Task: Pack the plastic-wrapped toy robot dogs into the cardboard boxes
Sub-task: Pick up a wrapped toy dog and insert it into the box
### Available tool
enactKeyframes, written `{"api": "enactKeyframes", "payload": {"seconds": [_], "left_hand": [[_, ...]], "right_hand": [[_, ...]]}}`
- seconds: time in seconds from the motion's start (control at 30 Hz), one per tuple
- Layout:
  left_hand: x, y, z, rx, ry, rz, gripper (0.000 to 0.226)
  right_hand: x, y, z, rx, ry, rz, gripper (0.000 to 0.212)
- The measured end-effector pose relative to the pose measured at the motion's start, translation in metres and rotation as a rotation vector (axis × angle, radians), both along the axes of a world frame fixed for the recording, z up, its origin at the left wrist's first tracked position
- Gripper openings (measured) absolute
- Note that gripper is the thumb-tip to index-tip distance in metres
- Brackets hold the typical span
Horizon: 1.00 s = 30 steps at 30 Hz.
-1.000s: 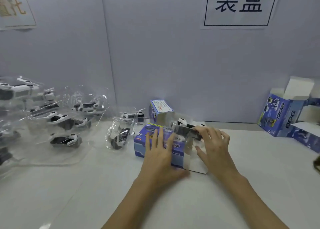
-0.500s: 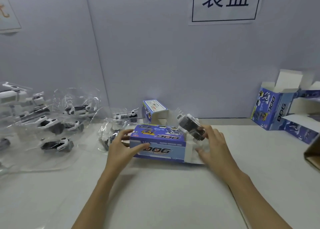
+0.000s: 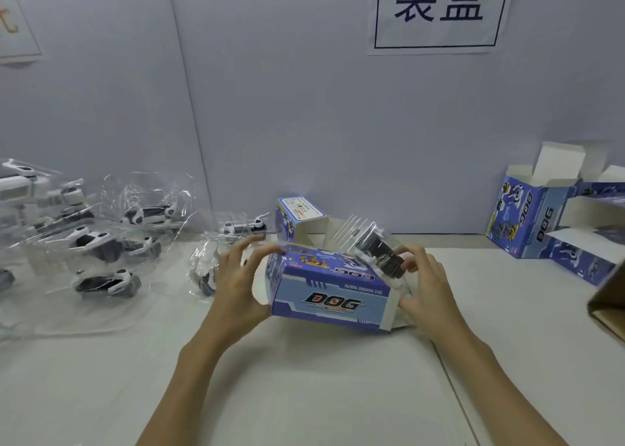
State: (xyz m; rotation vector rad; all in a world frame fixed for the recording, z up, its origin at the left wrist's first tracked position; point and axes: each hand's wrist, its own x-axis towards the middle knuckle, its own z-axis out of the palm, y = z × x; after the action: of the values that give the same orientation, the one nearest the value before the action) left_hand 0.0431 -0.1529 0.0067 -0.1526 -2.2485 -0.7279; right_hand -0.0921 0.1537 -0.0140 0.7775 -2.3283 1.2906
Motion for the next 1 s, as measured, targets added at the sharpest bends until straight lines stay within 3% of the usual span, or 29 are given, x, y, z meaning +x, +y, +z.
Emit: {"api": "enactKeyframes", "payload": {"seconds": [0.13,0.23,0.33,0.4,0.53,0.67,0.8,0.9,1.0], "left_hand": [[0.005,-0.006,0.004,0.248,-0.052,-0.136,0.093],[0.003,0.002,0.006,0.363,-0.009,-0.136,0.084],[0.003,0.003,0.008,0.624,0.04,-0.131,0.069],[0.004,0.001,0.011,0.758,0.125,-0.1,0.051],[0.009,-0.003,0.016,0.828,0.165,0.127,0.052],[0.007,-0.001,0.012,0.62,0.042,0.41,0.045],[0.008,0.002,0.009,0.177,0.03,0.687,0.049],[0.007,0.021,0.012,-0.093,0.17,0.563,0.026],[0.01,0.051,0.017,-0.26,0.151,0.151,0.045]], "right_hand": [[-0.005,0.003,0.009,-0.198,-0.001,-0.067,0.067],[-0.01,0.008,0.013,-0.177,-0.059,-0.053,0.068],[-0.016,0.019,0.02,-0.304,-0.217,-0.012,0.067],[-0.016,0.024,0.023,-0.391,-0.324,0.02,0.065],[-0.014,0.026,0.018,-0.364,-0.341,0.036,0.063],[-0.01,0.021,0.016,-0.194,-0.236,0.003,0.066],[-0.001,0.017,0.014,0.011,-0.161,-0.014,0.069],[0.006,0.014,0.017,0.111,-0.179,0.022,0.07],[0.013,0.009,0.019,0.168,-0.25,0.052,0.073]]}}
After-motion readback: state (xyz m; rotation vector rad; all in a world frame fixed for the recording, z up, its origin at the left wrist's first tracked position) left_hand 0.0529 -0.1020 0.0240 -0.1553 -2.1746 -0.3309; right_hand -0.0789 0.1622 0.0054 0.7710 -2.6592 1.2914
